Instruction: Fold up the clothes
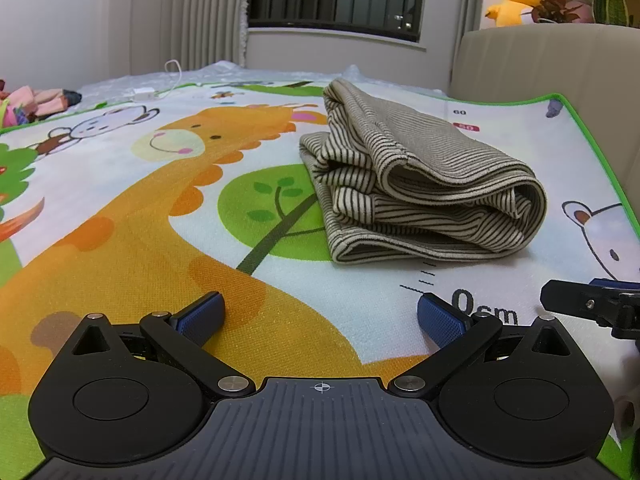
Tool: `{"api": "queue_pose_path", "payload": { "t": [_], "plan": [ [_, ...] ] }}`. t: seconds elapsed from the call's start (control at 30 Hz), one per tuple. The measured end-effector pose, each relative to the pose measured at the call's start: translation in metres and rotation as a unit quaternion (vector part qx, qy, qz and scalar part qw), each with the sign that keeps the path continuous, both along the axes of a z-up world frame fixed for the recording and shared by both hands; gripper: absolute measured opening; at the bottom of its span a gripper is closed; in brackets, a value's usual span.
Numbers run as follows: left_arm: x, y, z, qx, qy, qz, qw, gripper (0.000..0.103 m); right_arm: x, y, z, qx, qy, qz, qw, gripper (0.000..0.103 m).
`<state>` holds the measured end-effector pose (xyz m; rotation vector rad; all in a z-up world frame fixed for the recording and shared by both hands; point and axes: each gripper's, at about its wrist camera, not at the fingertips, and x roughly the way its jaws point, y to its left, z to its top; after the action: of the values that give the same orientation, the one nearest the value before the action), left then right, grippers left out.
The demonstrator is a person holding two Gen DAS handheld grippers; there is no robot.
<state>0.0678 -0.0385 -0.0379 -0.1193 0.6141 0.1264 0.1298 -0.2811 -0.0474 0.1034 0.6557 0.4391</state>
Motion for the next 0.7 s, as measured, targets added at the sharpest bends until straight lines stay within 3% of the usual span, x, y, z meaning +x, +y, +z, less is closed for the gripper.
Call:
{"api": "queue_pose_path", "payload": {
  "t": [0.7],
  "plan": [
    [-0.0005,0.0012,0.0002,-0.003,-0.001,0.0,1.0,0.103,0.0005,0.0024,-0.0005,-0.01,0.0,0.001,1.0,0.103]
  ]
}}
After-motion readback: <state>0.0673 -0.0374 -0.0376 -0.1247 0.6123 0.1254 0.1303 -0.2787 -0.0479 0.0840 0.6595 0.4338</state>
